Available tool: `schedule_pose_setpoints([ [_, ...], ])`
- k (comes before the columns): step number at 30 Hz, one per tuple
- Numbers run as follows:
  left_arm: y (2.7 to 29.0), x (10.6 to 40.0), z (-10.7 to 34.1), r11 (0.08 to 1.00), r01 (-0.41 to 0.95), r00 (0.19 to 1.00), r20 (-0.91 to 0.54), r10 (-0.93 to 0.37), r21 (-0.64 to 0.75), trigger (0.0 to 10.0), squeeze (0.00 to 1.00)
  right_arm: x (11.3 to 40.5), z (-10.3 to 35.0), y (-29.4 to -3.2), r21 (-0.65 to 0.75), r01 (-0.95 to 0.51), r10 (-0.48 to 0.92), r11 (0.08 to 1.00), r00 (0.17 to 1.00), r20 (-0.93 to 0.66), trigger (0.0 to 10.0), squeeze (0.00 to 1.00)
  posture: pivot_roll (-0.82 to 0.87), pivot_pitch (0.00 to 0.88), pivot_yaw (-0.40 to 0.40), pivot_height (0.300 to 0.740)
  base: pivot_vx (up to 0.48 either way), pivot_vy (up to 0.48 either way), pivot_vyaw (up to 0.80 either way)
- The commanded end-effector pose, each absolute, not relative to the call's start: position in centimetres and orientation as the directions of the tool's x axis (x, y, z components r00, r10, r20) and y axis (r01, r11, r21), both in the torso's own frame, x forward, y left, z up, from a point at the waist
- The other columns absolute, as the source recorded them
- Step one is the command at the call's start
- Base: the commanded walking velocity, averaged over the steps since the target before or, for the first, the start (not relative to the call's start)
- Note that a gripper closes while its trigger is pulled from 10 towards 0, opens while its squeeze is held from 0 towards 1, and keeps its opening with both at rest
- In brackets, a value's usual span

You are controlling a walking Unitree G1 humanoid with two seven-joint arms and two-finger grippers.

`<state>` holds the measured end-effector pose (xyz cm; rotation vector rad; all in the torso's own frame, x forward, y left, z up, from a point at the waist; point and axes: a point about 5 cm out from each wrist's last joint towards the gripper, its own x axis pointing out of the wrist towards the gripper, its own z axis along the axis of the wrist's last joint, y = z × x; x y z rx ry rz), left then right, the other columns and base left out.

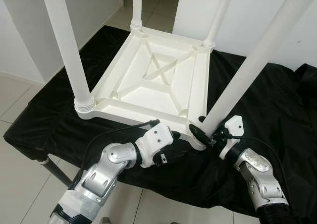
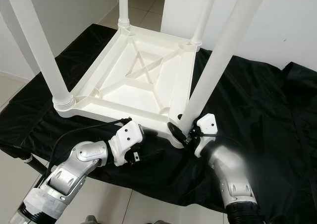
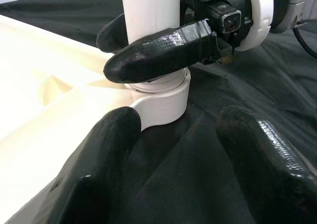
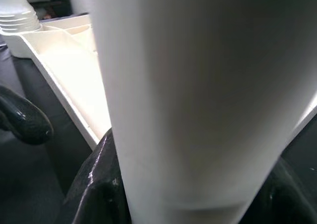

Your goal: Building children table

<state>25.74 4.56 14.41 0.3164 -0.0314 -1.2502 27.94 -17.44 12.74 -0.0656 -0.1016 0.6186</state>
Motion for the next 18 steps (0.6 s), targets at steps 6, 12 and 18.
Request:
schedule_pose_setpoints([
  [6, 4.1, 25.5, 14.3, 0.259, 0.935, 0.299, -0.146, -0.943, 0.242, 10.0, 0.0, 27.4, 11.5, -16.9, -0.022, -0.47, 0.471, 0.882, 0.88, 0.058, 10.0, 0.0, 0.03, 0.109, -0.104, 0.74, 0.0, 0.0, 0.0],
  [12, 4.0, 25.5, 14.3, 0.256, 0.936, 0.296, -0.144, -0.944, 0.243, 10.0, 0.0, 27.5, 11.0, -17.0, -0.04, -0.304, 0.305, 0.952, 0.951, 0.041, 10.0, 0.0, 0.03, 0.108, -0.1, 0.74, 0.0, 0.0, 0.0],
  [18, 4.2, 25.4, 14.3, 0.252, 0.937, 0.293, -0.151, -0.944, 0.242, 10.0, 0.0, 27.3, 10.5, -17.4, -0.016, -0.122, 0.122, 0.992, 0.992, 0.013, 10.0, 0.0, 0.03, 0.109, -0.096, 0.74, 0.0, 0.0, 0.0],
])
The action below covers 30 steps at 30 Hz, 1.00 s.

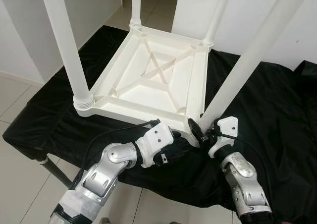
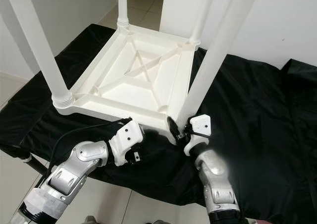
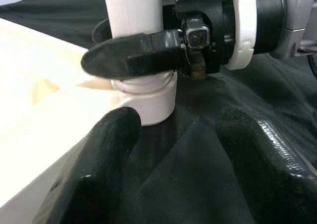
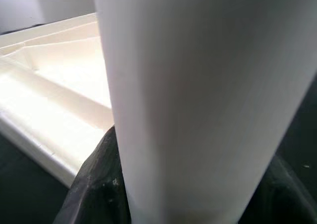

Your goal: Building children table

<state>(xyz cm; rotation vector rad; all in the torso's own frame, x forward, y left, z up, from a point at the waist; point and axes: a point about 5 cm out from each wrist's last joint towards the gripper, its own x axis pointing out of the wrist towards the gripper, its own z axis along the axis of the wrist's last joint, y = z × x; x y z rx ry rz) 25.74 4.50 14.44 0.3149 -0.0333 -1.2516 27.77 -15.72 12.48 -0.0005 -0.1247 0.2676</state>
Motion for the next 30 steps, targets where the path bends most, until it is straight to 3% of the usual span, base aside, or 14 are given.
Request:
schedule_pose_setpoints([
  [1, 4.2, 25.4, 14.3, 0.252, 0.937, 0.293, -0.151, -0.944, 0.242, 10.0, 0.0, 27.3, 10.5, -17.4, -0.016, -0.122, 0.122, 0.992, 0.992, 0.013, 10.0, 0.0, 0.03, 0.109, -0.096, 0.74, 0.0, 0.0, 0.0],
  [12, 4.1, 25.4, 14.2, 0.25, 0.937, 0.291, -0.151, -0.945, 0.242, 10.0, 0.0, 25.4, 9.6, -16.2, 0.013, 0.184, -0.184, 0.983, 0.983, -0.022, 10.0, 0.0, 0.03, 0.102, -0.102, 0.74, 0.0, 0.0, 0.0],
  [27, 3.8, 25.5, 14.2, 0.243, 0.937, 0.286, -0.149, -0.947, 0.25, 10.0, 0.0, 25.7, 9.9, -16.4, -0.014, 0.22, -0.22, 0.975, 0.975, -0.023, 10.0, 0.02, 0.03, 0.088, -0.107, 0.74, 0.0, 0.0, 0.0],
  [28, 3.9, 25.4, 14.2, 0.243, 0.937, 0.285, -0.15, -0.947, 0.25, 10.0, 0.0, 25.7, 9.9, -16.4, -0.013, 0.216, -0.216, 0.976, 0.976, -0.019, 10.0, 1.0, 0.03, 0.087, -0.108, 0.74, 0.0, 0.0, 0.0],
  [30, 3.9, 25.4, 14.2, 0.243, 0.937, 0.285, -0.151, -0.947, 0.25, 10.0, 0.0, 25.7, 10.0, -16.5, -0.012, 0.213, -0.213, 0.977, 0.977, -0.016, 10.0, 1.0, 0.03, 0.087, -0.108, 0.74, 0.0, 0.0, 0.0],
])
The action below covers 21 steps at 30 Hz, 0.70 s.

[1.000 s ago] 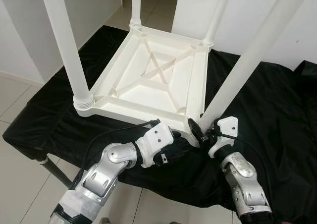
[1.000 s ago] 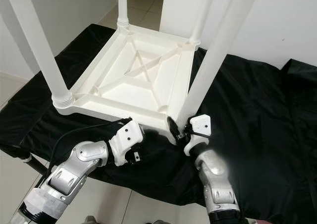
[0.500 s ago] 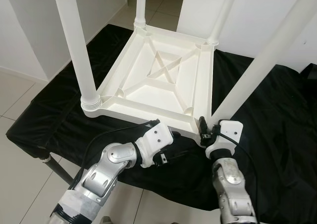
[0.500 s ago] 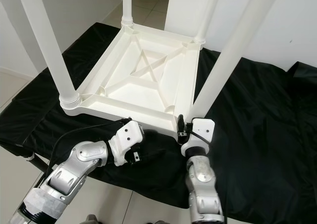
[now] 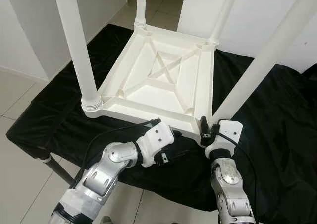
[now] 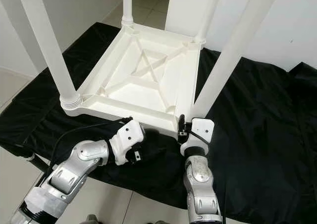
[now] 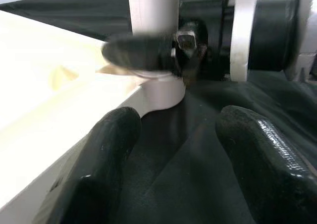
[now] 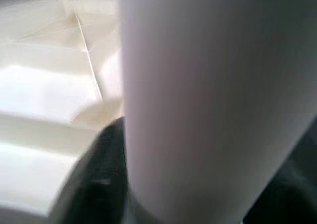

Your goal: Building children table

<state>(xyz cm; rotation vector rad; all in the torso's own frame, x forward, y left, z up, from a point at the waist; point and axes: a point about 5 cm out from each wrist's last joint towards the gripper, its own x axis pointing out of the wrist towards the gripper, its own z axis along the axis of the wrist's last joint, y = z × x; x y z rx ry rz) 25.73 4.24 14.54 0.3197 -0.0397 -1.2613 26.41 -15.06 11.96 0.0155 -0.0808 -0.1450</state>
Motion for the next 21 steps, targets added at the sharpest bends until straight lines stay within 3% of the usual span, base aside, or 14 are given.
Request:
schedule_pose_setpoints([
  [1, 3.9, 25.4, 14.2, 0.242, 0.938, 0.285, -0.151, -0.947, 0.249, 10.0, 0.0, 25.8, 10.0, -16.5, -0.011, 0.211, -0.211, 0.977, 0.977, -0.014, 10.0, 1.0, 0.03, 0.087, -0.108, 0.74, 0.0, 0.0, 0.0],
  [6, 3.9, 25.3, 14.1, 0.243, 0.937, 0.285, -0.151, -0.947, 0.25, 10.0, 0.0, 25.8, 10.1, -16.6, -0.005, 0.207, -0.207, 0.978, 0.978, -0.005, 10.0, 1.0, 0.03, 0.088, -0.108, 0.74, 0.0, 0.0, 0.0],
  [14, 3.8, 25.1, 14.0, 0.24, 0.938, 0.283, -0.153, -0.947, 0.25, 10.0, 0.0, 25.8, 11.4, -17.8, 0.05, -0.052, 0.047, 0.997, 0.995, 0.087, 10.0, 1.0, 0.03, 0.085, -0.111, 0.74, 0.0, 0.0, 0.0],
  [21, 3.8, 25.3, 14.0, 0.239, 0.938, 0.283, -0.154, -0.947, 0.252, 10.0, 0.0, 25.9, 12.0, -18.7, 0.021, -0.181, 0.178, 0.983, 0.979, 0.103, 10.0, 1.0, 0.03, 0.085, -0.107, 0.74, 0.0, 0.0, 0.0],
])
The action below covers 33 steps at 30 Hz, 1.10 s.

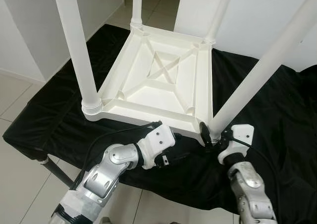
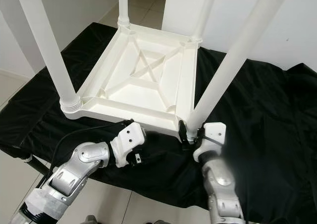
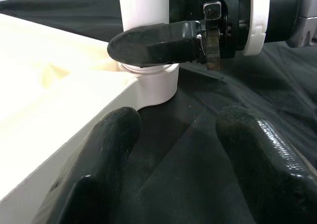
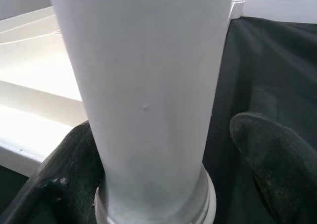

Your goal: Building children table

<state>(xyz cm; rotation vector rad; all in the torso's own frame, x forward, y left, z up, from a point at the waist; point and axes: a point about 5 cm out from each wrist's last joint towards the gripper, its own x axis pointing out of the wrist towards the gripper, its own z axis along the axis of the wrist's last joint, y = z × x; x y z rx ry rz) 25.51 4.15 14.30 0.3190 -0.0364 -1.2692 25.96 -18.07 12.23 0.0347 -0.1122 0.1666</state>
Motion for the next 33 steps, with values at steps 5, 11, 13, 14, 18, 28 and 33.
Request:
schedule_pose_setpoints([
  [5, 3.9, 25.5, 14.2, 0.243, 0.936, 0.287, -0.151, -0.946, 0.255, 10.0, 0.0, 26.1, 12.4, -19.3, -0.04, -0.364, 0.366, 0.931, 0.926, 0.094, 10.0, 0.0, 0.02, 0.09, -0.099, 0.74, 0.0, 0.0, 0.0],
  [11, 3.8, 25.5, 14.2, 0.246, 0.934, 0.291, -0.151, -0.945, 0.26, 10.0, 0.0, 26.5, 12.5, -19.8, -0.08, -0.443, 0.449, 0.893, 0.891, 0.072, 10.0, 0.0, 0.02, 0.092, -0.098, 0.74, 0.0, 0.0, 0.0],
  [13, 3.7, 25.6, 14.3, 0.245, 0.934, 0.289, -0.148, -0.946, 0.261, 10.0, 0.0, 27.1, 12.8, -19.8, -0.111, -0.492, 0.499, 0.864, 0.865, 0.053, 10.0, 0.0, 0.02, 0.09, -0.097, 0.74, 0.0, 0.0, 0.0],
  [14, 3.7, 25.6, 14.3, 0.245, 0.934, 0.289, -0.148, -0.946, 0.261, 10.0, 0.0, 27.1, 12.8, -19.8, -0.111, -0.492, 0.499, 0.864, 0.865, 0.053, 10.0, 0.0, 0.02, 0.09, -0.097, 0.74, 0.0, 0.0, 0.0],
  [18, 3.5, 25.6, 14.4, 0.24, 0.934, 0.285, -0.147, -0.947, 0.263, 10.0, 0.0, 28.1, 13.0, -20.0, -0.145, -0.532, 0.541, 0.835, 0.841, 0.029, 7.6, 0.0, 0.03, 0.087, -0.098, 0.74, 0.0, 0.0, 0.0],
  [28, 3.3, 25.4, 14.4, 0.234, 0.935, 0.279, -0.145, -0.949, 0.267, 10.0, 0.0, 29.2, 12.7, -20.1, -0.139, -0.59, 0.597, 0.795, 0.802, 0.008, 0.0, 0.0, 0.04, 0.084, -0.108, 0.74, 0.0, 0.0, 0.0],
  [33, 3.3, 25.4, 14.4, 0.235, 0.934, 0.28, -0.143, -0.949, 0.268, 10.0, 0.0, 28.9, 12.2, -20.0, -0.119, -0.611, 0.615, 0.783, 0.789, -0.007, 0.0, 0.0, 0.04, 0.088, -0.109, 0.74, 0.0, 0.0, 0.0],
])
